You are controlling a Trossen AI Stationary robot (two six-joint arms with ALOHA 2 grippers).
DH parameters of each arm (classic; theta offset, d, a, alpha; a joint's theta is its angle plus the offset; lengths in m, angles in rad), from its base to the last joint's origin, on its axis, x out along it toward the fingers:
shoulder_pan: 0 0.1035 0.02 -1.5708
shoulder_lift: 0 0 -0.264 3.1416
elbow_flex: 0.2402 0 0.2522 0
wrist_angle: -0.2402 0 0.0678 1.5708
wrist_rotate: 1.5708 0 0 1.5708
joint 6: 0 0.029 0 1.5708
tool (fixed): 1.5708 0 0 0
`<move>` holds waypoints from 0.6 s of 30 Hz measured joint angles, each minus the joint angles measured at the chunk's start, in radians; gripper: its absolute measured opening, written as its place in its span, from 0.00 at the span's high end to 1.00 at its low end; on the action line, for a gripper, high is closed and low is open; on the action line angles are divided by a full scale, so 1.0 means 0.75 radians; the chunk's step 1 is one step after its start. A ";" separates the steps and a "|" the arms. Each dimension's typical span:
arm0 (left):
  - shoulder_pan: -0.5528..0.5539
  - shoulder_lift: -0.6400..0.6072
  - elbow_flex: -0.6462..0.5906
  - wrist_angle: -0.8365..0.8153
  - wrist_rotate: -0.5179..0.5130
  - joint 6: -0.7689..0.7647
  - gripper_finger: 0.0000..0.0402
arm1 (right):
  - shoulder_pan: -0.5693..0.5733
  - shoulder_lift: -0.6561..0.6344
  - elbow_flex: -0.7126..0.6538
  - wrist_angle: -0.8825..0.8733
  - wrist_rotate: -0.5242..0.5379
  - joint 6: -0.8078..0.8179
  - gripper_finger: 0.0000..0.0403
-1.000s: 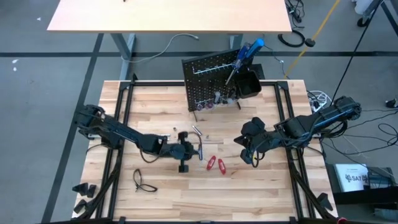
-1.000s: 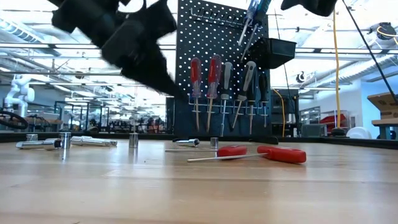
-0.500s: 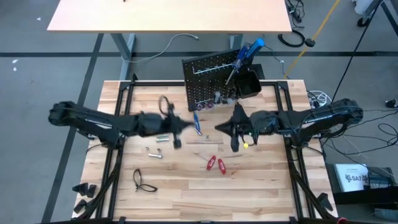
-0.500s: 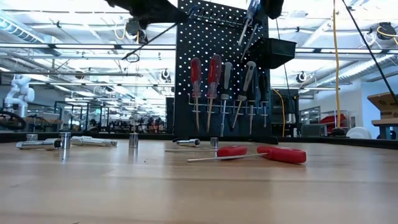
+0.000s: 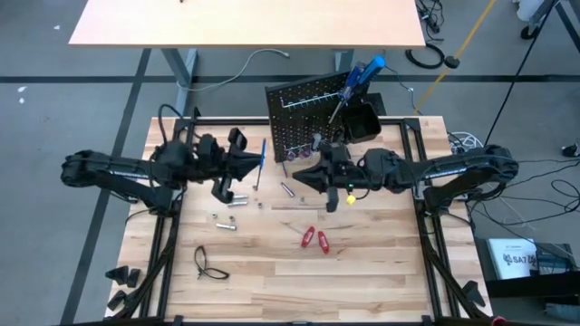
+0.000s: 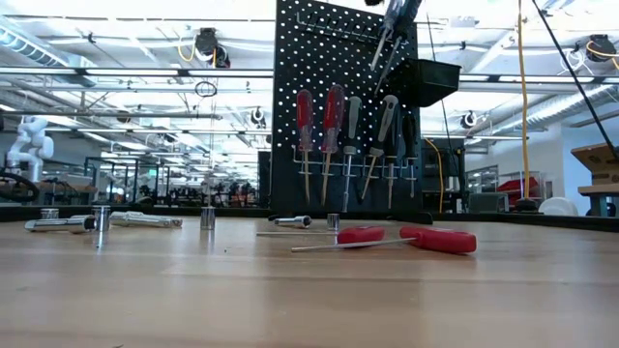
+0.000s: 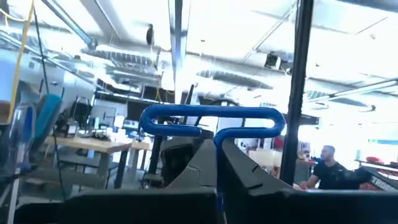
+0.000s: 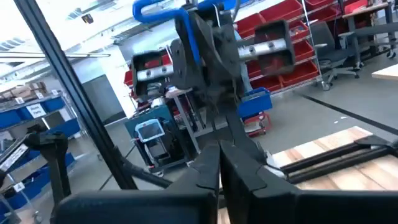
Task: Hang tools onto peg board
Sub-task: Hang the blue pick tool on the pegboard
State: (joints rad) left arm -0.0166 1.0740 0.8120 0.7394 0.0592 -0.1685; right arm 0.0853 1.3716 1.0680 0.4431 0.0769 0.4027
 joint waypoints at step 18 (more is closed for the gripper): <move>-0.027 0.069 -0.001 0.016 -0.060 0.000 1.00 | -0.001 0.286 0.496 -0.345 0.120 -0.105 0.61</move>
State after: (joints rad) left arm -0.0368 1.1259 0.8116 0.7515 0.0138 -0.1688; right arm 0.0849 1.5860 1.4403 0.1847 0.1670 0.3237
